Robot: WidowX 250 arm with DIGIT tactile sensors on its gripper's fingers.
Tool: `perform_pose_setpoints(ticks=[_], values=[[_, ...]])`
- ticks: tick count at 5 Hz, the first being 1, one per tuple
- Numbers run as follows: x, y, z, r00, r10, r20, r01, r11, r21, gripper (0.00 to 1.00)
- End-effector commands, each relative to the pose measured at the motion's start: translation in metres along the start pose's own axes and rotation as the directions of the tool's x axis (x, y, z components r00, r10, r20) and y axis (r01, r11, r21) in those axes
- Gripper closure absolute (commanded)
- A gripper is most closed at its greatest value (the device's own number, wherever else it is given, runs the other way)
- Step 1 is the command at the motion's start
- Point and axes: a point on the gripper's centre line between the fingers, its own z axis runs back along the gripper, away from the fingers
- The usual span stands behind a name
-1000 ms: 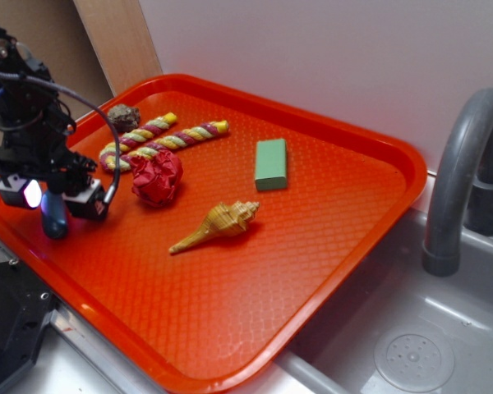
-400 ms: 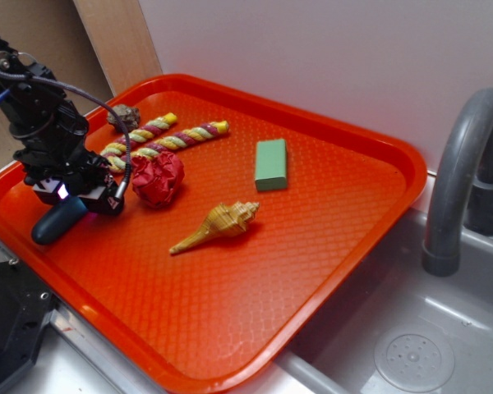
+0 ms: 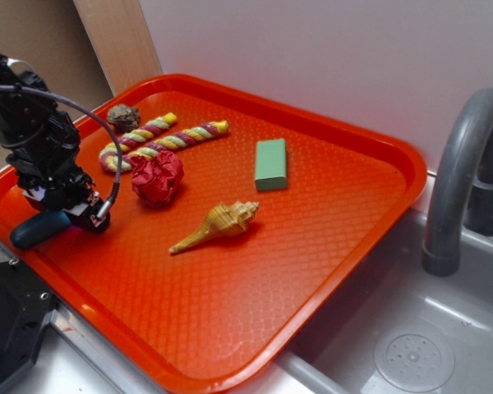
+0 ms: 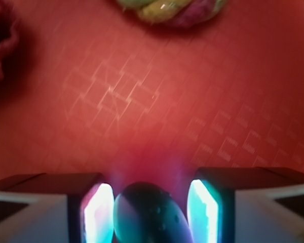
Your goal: Grab the plastic pickle.
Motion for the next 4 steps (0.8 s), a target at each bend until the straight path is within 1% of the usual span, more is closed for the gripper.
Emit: perform_pose_setpoints(ticks=[1,2,3,4], values=[[0.044,-0.029,0.061,0.995,-0.09,0.029,0.088,0.993,0.075,1.0],[0.061,-0.061,0.086,0.99,-0.132,0.054,0.128,0.989,0.079,1.0],[0.069,-0.081,0.115,0.982,-0.171,0.081,0.167,0.984,0.056,1.0],[0.073,-0.093,0.164,0.961,-0.228,0.159,0.226,0.974,0.035,1.0]])
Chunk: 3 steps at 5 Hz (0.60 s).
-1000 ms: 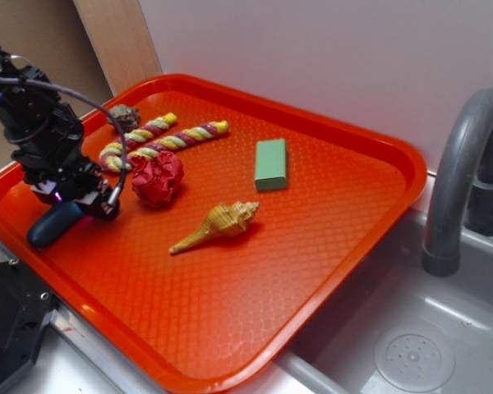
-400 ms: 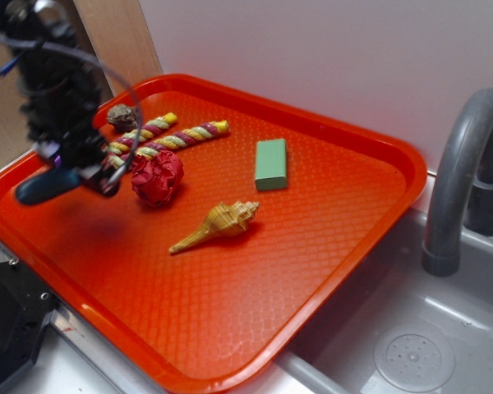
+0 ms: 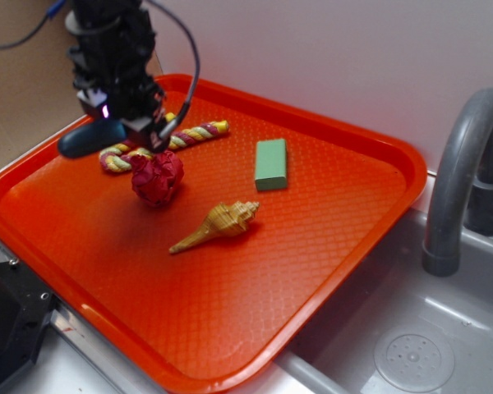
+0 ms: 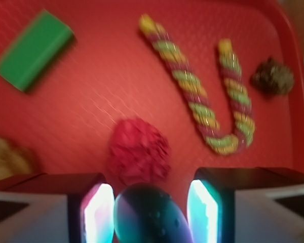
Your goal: Grab the plastic pickle.
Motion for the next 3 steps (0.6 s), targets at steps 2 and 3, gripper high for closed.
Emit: perform_pose_setpoints(ticks=[2,3], values=[[0.0117,0.0004,0.1074,0.975,-0.046,0.219,0.054,0.998,-0.031,1.0],[0.0148,0.0027,0.1043,0.976,-0.124,0.179,0.131,0.991,-0.027,1.0]])
